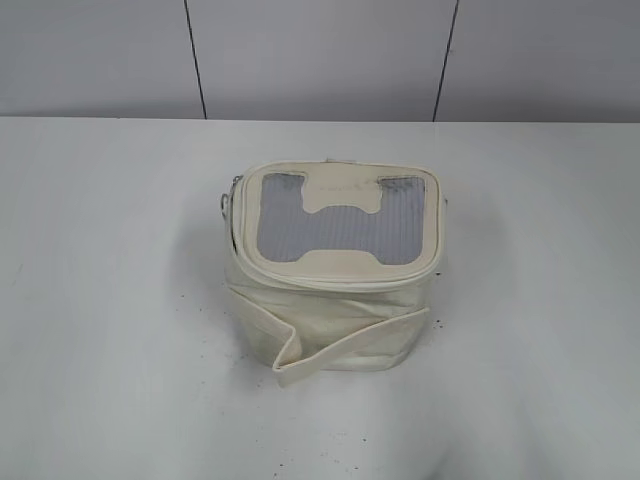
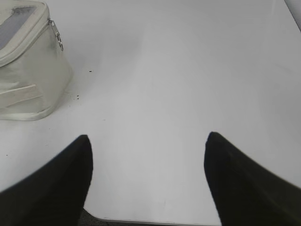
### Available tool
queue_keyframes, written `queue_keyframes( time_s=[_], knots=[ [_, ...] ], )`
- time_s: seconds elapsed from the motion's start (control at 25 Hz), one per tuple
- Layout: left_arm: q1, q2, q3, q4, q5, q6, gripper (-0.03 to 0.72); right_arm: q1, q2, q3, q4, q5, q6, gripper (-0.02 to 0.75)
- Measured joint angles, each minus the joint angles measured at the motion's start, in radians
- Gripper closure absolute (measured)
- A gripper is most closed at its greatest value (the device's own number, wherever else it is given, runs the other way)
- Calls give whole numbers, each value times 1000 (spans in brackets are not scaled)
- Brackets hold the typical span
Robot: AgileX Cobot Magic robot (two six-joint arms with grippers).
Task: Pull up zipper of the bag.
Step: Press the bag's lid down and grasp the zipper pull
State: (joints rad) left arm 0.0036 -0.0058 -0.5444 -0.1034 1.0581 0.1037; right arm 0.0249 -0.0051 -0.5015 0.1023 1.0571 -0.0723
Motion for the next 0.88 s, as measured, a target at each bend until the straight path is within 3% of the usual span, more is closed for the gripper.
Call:
queue_keyframes(
  time_s=[0.64,0.88],
  knots=[
    [-8,1,0,-9,-6,0,391,0,0,0,4,-1,0,164],
    [-23,108,-41,-105,-214,0,432,0,94,-18,7,-94,1,164]
  ],
)
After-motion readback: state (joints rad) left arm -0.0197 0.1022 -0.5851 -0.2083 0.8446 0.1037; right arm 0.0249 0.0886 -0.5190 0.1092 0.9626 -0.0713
